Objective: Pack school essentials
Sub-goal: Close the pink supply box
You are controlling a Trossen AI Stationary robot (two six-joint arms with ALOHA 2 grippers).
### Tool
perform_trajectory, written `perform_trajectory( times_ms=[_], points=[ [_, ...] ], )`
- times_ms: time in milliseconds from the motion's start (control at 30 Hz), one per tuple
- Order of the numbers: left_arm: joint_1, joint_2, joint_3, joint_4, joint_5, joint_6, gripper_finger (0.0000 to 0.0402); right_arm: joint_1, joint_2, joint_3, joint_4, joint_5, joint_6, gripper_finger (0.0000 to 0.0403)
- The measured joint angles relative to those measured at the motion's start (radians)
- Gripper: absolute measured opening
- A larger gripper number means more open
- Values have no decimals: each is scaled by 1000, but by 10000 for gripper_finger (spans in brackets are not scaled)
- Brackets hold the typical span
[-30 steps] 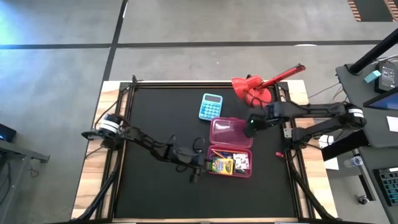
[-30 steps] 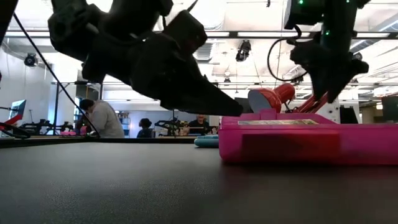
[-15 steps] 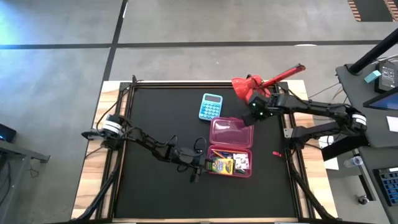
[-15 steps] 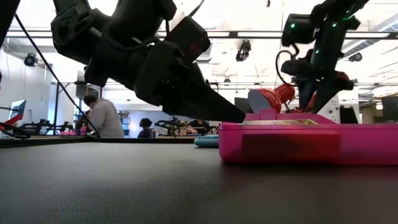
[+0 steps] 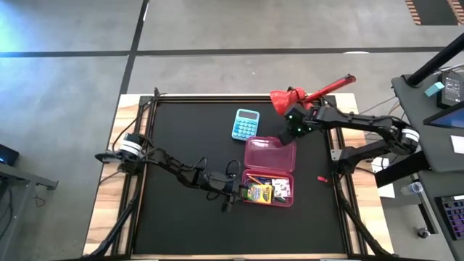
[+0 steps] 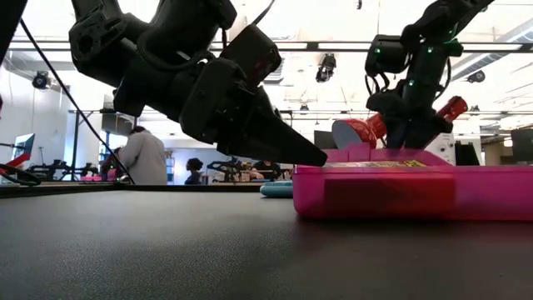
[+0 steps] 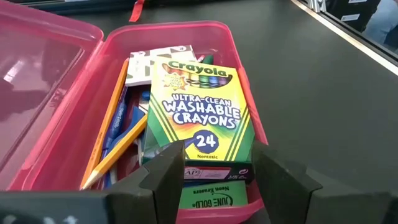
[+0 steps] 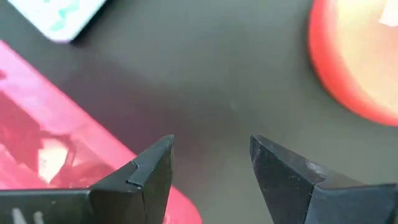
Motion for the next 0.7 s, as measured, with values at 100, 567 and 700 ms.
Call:
perform_trajectory(
  times_ms=[100, 567, 700],
  points=[
    [1, 0, 0, -2, 0, 0, 168, -8, 1, 0, -5, 46, 22, 201],
    [10, -1, 0, -2, 0, 0, 169, -4, 83, -8, -5, -174, -52, 201],
    [17, -1, 0, -4, 0, -2, 169, -3, 20, -7, -9, -247, -23, 201]
  ],
)
